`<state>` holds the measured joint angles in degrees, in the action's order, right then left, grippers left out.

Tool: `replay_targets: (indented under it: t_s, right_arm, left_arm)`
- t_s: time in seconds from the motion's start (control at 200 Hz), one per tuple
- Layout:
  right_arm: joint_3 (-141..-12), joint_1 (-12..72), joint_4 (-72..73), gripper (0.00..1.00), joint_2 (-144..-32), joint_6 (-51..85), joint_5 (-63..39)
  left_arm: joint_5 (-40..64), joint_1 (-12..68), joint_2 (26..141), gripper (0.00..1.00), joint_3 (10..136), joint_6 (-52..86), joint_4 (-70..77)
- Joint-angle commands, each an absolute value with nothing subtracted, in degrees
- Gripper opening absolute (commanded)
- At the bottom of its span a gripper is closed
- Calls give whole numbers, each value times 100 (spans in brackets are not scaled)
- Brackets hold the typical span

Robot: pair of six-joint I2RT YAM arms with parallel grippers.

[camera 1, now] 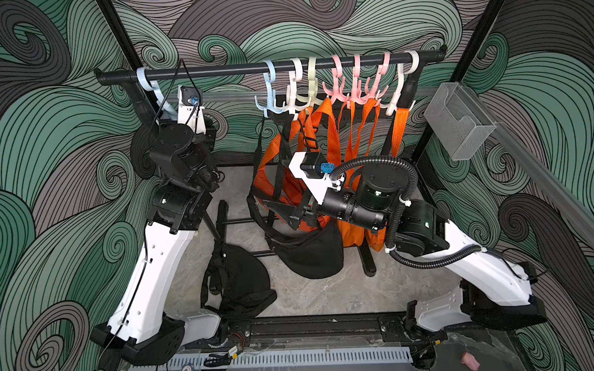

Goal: Hang the bag on a hook
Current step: Adjust the hook on the clothesline.

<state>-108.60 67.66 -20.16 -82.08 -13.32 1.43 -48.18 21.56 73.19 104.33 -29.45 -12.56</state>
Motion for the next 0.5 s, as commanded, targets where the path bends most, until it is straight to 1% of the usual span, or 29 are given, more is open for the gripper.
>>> replay_targets:
  t_s: [0.0,0.06,0.205,0.3,0.42,0.495]
  right_arm:
    - [-10784,6828,-1926,92,-8064,-1520,187]
    - [-10793,6836,-1933,93,-8077,-1548,236]
    - [-10811,6864,-1950,92,-8095,-1582,250]
    - [-10815,6882,-1951,92,-8104,-1609,284]
    - [-10797,6899,-1943,92,-8092,-1628,322]
    - [-10773,6908,-1934,92,-8074,-1639,334]
  left_arm:
    - [-4793,2099,7317,54,10637,-2736,-1343]
    - [-4784,2089,7347,50,10646,-2682,-1367]
    - [-4738,2075,7380,35,10674,-2645,-1345]
    - [-4682,2082,7415,29,10711,-2598,-1424]
    - [-4587,2088,7459,12,10787,-2442,-1612]
    - [-4538,2101,7488,5,10824,-2348,-1712]
